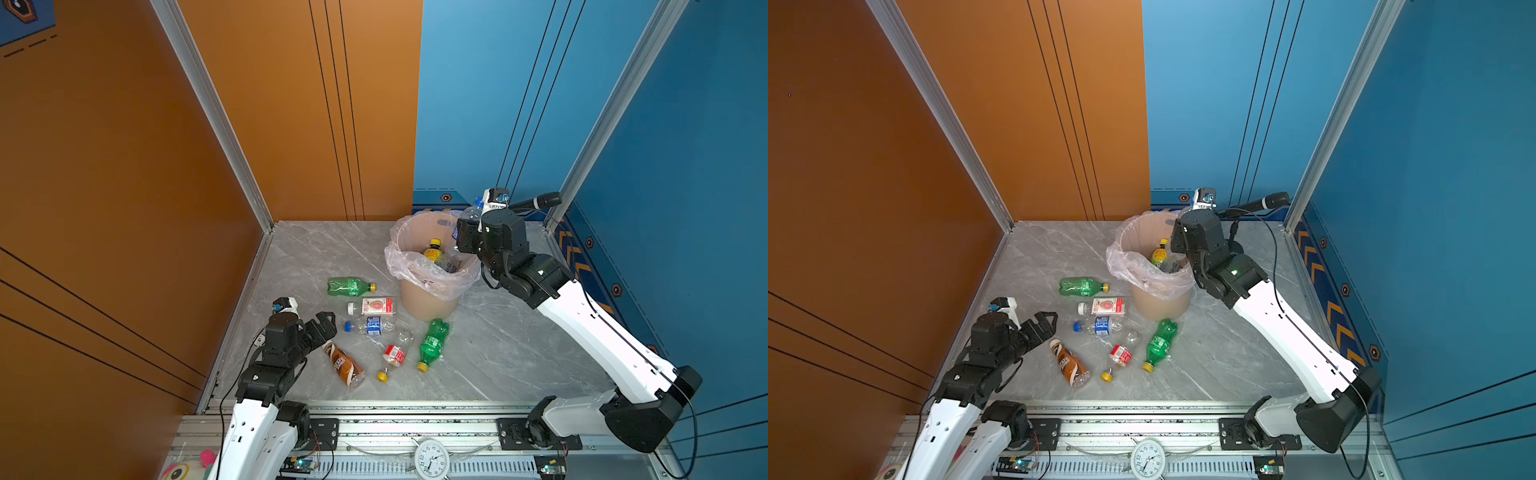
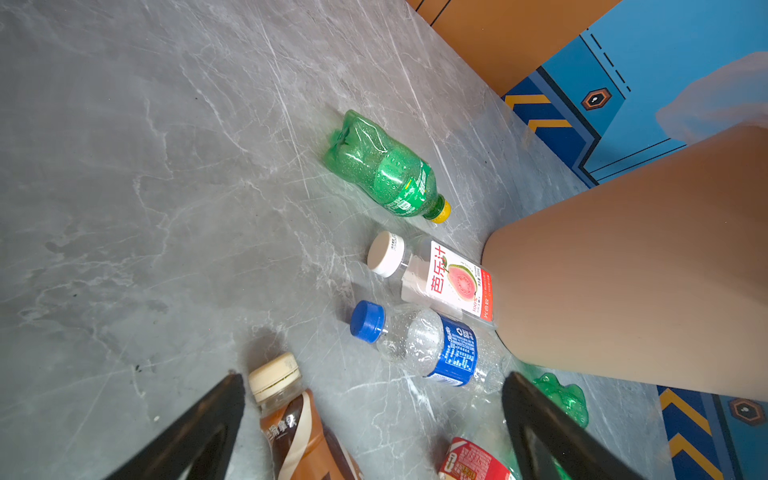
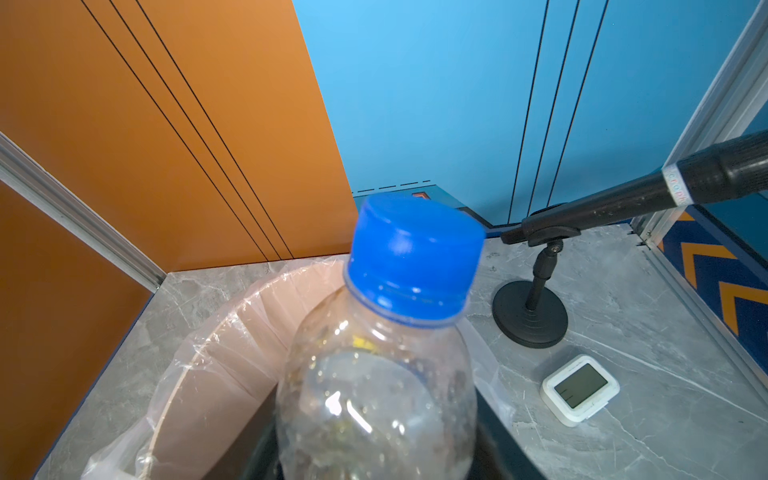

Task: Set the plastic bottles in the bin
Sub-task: 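Lift the water bottle with the right gripper and carry it over the bin, then release the water bottle into the bin and withdraw the right gripper, then grasp the Nescafe coffee bottle with the left gripper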

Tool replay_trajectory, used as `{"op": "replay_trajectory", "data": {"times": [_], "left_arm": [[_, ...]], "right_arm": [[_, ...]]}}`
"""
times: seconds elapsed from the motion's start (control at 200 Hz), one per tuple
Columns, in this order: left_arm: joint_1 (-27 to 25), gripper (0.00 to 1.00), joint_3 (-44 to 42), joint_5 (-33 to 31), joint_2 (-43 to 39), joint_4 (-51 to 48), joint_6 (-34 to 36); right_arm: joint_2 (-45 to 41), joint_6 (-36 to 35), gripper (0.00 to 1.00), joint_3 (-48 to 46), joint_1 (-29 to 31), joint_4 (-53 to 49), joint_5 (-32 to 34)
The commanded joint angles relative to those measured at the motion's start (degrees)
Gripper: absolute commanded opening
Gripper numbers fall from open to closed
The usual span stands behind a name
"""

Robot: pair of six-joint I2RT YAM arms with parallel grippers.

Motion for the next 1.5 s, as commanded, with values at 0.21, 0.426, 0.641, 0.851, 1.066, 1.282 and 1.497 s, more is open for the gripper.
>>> {"op": "replay_trajectory", "data": {"times": [0.21, 0.426, 0.641, 0.851, 1.066, 1.282, 1.497], "left_arm": [[0.8, 0.98, -0.6, 1.4, 0.0, -1.0, -0.7], [0.8, 0.98, -0.9, 1.6, 0.2, -0.9, -1.2], [0.8, 0.98, -1.5, 2.4, 0.6, -0.6, -2.4], [0.8, 0.98, -2.6, 4.7, 0.7, -1.6, -3.9], [0.1, 0.98, -4.9, 9.6, 0.1, -3.6, -8.2], [-3.8, 0.96, -6.3, 9.6, -0.8, -8.7, -11.2], [-12.1, 0.94, -9.1, 6.0, -1.8, -9.3, -16.6]], "right_arm": [[0.7, -1.5, 0.91, 1.8, -0.9, 0.7, -0.9], [-6.1, -2.0, 1.0, -2.4, -0.9, 2.1, 0.0], [-19.5, 4.6, 1.0, -21.5, -0.9, 4.8, 1.9], [-30.2, 15.8, 1.0, -43.2, -2.0, 6.0, 3.0], [-31.0, 17.6, 1.0, -45.5, -3.5, 4.2, 1.2], [-29.0, 17.4, 1.0, -45.2, -4.4, 5.3, 0.1], [-27.7, 17.6, 1.0, -45.3, -5.0, 6.6, -1.2]]}}
